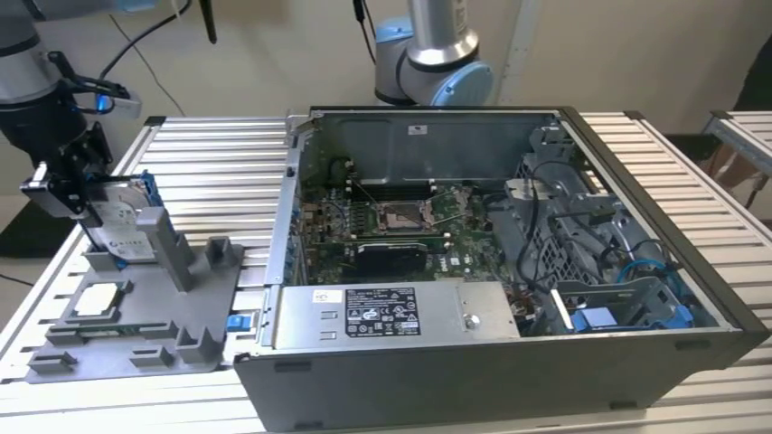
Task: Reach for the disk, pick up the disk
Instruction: 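Pick up the disk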
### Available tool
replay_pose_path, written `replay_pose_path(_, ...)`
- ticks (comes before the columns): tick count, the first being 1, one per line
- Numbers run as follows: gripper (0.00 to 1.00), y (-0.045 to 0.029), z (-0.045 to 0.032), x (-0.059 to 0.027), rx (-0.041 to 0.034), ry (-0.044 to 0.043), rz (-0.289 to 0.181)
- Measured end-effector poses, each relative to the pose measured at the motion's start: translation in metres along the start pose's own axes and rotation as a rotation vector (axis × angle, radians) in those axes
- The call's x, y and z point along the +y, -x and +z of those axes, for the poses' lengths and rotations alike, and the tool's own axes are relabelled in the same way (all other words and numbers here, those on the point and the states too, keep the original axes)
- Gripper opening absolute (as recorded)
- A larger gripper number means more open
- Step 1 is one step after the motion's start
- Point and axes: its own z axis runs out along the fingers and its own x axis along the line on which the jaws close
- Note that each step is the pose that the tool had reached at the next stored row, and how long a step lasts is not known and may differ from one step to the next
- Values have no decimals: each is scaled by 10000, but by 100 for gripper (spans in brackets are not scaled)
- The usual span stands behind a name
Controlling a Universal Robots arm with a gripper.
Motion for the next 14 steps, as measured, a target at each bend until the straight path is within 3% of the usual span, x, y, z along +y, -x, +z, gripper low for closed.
replay_pose_path(6, 100, -1, 76, 0, -8, 7, 1)
replay_pose_path(14, 100, 0, 56, -2, -39, -1, 0)
